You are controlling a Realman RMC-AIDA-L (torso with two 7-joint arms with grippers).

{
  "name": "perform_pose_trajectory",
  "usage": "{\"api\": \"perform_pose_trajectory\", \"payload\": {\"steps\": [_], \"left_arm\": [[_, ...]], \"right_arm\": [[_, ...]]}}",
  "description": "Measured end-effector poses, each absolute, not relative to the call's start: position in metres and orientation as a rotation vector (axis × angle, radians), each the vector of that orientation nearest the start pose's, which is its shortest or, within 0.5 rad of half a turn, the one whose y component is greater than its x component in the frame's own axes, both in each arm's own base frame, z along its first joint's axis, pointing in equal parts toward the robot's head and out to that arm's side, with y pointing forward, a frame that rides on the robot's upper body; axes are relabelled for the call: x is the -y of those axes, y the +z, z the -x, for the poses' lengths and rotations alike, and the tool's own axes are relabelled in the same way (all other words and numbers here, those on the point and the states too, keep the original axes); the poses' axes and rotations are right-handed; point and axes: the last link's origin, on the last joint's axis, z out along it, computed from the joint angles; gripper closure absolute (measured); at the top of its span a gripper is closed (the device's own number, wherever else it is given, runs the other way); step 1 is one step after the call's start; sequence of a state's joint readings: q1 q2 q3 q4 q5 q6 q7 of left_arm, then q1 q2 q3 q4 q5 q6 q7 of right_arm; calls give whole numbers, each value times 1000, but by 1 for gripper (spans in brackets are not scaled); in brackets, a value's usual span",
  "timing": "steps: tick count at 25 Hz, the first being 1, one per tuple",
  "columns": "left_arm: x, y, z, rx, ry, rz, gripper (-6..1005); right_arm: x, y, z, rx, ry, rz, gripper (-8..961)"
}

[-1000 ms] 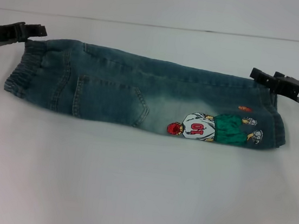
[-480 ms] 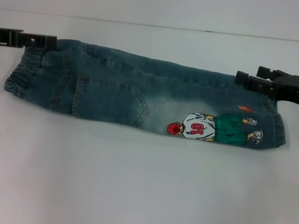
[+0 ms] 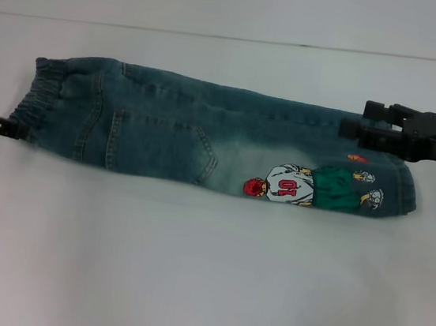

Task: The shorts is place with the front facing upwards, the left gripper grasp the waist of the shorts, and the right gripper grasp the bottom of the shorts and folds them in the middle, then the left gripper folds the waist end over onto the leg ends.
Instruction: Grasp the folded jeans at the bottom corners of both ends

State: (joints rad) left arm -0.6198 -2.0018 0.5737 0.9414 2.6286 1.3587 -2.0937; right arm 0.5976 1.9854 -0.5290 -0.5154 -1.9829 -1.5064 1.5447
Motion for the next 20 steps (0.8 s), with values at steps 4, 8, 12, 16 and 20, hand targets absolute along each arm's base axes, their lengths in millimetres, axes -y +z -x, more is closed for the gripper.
{"api": "perform_pose_trajectory", "payload": {"steps": [4,8,12,16,20], "left_arm": [[-381,85,325,1203,86,2211,93],[-386,77,323,1173,109,2206,93],[-392,72,318,1163,105,2216,94],[-397,67,317,1150,123,2221,95],[-400,64,319,1144,145,2213,96]], "right_arm": [[-359,30,-272,-930,834,2517,-7],[-359,27,-272,-935,841,2515,-7],[-359,25,-270,-931,846,2518,-7],[-360,22,-268,-923,846,2519,-6],[-359,19,-267,-912,849,2522,-6]]}}
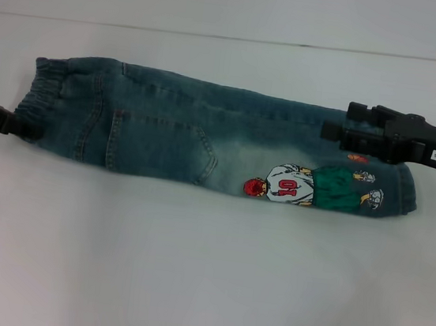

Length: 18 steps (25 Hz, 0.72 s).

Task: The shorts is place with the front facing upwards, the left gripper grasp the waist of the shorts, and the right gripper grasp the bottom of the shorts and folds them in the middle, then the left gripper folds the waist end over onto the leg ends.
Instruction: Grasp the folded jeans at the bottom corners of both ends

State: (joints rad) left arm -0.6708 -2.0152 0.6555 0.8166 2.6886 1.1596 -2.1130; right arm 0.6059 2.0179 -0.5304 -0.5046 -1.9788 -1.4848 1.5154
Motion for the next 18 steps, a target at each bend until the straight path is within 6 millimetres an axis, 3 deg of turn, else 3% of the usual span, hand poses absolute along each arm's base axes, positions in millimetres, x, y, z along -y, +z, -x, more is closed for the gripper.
{"api": "perform_pose_trajectory", "payload": {"steps": [18], "left_arm": [[-403,52,320,1142,158,2211,114]], "right_arm": [[-362,13,-264,-904,846,2507,-5]]}}
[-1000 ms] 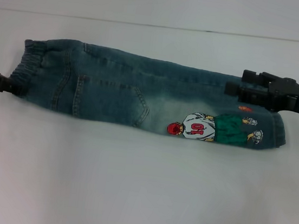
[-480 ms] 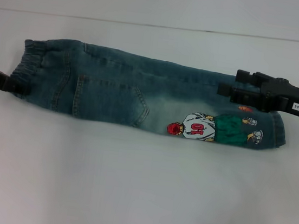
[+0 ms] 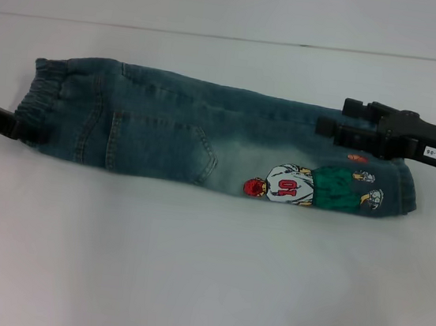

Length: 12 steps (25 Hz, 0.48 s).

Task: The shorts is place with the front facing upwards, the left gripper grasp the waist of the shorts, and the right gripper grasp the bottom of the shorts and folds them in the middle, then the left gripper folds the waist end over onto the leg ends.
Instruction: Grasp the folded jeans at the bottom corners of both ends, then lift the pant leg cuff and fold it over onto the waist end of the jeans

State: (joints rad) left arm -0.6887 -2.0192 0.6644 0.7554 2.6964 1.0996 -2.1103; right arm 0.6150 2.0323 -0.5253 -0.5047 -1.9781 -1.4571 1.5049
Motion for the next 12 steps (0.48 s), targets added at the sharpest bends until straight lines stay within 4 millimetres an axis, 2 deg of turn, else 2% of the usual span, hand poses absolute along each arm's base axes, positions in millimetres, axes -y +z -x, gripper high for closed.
{"api": "perform_pose_trajectory", "payload": {"steps": [10,12], "left_arm": [[-403,47,315,1092,157,2227,259],[-402,46,314,1092,159,2239,358]], "right_arm": [[-365,14,-266,-908,835,2488,-6],[-365,14,-266,-909,834,2485,-7]]}}
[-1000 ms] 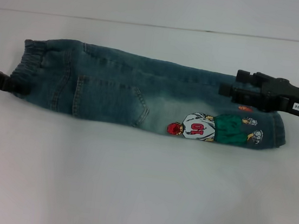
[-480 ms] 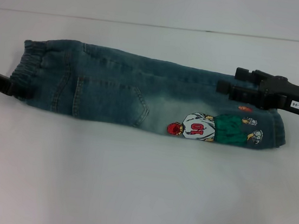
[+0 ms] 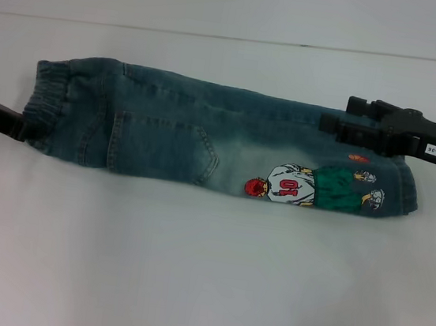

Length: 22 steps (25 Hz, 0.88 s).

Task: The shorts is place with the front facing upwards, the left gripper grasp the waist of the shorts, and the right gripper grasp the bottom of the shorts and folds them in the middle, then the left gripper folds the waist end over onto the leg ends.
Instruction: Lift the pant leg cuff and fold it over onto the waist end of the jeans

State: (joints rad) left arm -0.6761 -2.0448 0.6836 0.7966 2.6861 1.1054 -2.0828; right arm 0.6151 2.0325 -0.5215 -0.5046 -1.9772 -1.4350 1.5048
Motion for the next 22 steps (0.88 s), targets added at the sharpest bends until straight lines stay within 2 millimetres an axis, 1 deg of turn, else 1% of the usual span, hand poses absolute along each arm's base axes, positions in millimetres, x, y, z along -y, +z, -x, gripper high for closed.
{"api": "perform_pose_trajectory", "payload": {"steps": [3,5,11,19,22], "left_arm": [[-401,45,313,1099,155,2255,506],[-401,45,310,1104,141,2264,748],[-399,44,305,1106,93,2289,943],[-398,51,296,1103,52,2322,960],[-395,56,288,1103,17,2361,960]], "right_arm": [[-365,14,-267,-911,832,2481,-7],[-366,13,-267,-912,827,2478,-7],[-366,10,-267,-916,819,2475,-6],[-367,8,-268,-909,815,2463,-7],[-367,5,-267,-912,832,2437,-7]]}}
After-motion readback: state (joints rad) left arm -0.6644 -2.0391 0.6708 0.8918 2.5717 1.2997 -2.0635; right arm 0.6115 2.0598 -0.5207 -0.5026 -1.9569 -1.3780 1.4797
